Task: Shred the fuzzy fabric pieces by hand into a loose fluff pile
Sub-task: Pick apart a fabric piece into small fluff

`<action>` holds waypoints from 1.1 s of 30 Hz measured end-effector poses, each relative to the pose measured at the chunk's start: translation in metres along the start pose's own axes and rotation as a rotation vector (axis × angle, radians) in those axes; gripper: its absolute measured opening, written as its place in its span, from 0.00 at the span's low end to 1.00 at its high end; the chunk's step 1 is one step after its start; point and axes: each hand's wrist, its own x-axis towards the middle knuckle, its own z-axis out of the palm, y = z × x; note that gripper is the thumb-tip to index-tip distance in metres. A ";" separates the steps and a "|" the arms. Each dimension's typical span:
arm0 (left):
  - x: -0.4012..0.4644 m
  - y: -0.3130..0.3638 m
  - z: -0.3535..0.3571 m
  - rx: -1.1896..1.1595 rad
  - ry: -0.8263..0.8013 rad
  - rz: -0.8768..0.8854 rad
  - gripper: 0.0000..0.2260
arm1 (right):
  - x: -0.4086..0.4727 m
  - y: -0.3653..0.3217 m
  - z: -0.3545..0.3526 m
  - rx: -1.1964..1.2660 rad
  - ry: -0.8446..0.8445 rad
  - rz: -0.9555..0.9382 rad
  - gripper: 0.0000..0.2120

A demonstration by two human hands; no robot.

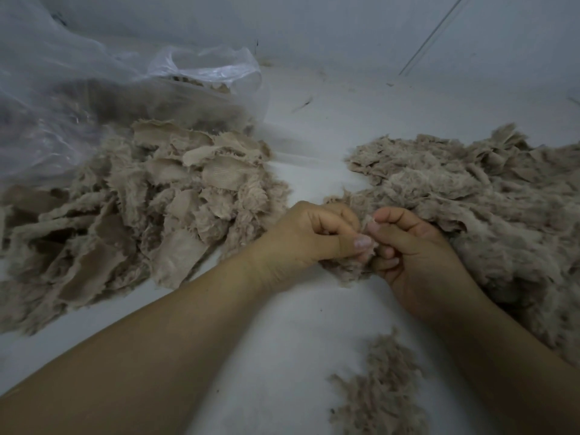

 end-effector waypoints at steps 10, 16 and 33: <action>0.008 -0.009 -0.003 0.202 0.229 -0.043 0.11 | 0.000 0.000 -0.002 0.024 -0.032 -0.012 0.07; 0.007 -0.012 0.005 0.313 0.214 -0.059 0.09 | -0.001 0.000 0.000 0.019 -0.010 -0.027 0.07; 0.005 -0.004 0.003 0.046 0.434 0.040 0.12 | -0.002 -0.003 -0.002 -0.027 -0.143 0.061 0.10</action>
